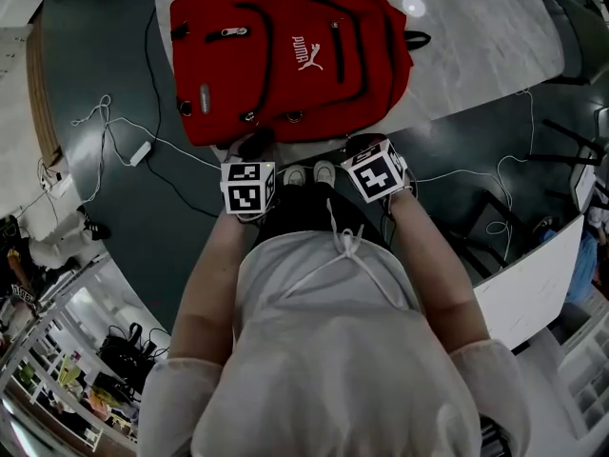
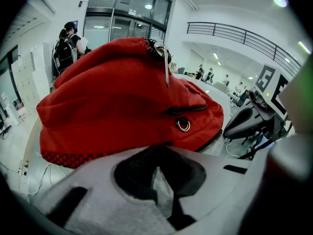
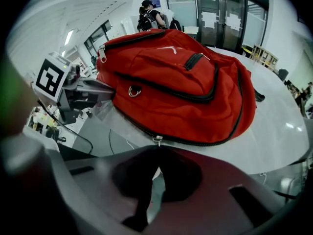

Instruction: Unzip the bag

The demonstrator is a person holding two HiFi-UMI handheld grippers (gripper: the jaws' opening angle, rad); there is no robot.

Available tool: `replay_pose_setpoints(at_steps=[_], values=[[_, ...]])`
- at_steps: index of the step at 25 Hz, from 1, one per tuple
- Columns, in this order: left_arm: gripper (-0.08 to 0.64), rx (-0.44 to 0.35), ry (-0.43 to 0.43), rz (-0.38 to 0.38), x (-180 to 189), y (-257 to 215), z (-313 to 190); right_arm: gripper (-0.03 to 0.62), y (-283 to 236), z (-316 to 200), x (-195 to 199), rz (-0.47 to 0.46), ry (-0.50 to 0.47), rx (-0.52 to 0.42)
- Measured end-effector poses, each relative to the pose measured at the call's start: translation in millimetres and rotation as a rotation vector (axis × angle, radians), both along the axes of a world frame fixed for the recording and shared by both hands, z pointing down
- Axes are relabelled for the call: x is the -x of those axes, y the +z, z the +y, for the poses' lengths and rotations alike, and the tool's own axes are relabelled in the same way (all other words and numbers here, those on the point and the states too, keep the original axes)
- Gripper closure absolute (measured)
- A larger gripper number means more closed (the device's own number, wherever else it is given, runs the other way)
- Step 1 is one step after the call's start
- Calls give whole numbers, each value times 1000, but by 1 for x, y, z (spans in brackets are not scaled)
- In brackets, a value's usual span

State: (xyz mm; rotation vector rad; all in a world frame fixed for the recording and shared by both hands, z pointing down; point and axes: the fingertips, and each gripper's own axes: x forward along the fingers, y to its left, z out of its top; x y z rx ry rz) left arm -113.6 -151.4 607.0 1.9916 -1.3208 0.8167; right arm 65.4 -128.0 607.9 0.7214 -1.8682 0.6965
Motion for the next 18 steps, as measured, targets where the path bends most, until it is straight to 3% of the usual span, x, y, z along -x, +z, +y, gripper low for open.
replay_pose_setpoints(at_steps=[9,18], values=[[529,37,-21,27,2,1,-1,565,1,-8,-21,1,6,12],[529,40,-26,30,2,1,-1,565,0,-27,-66,126,-19,-48]])
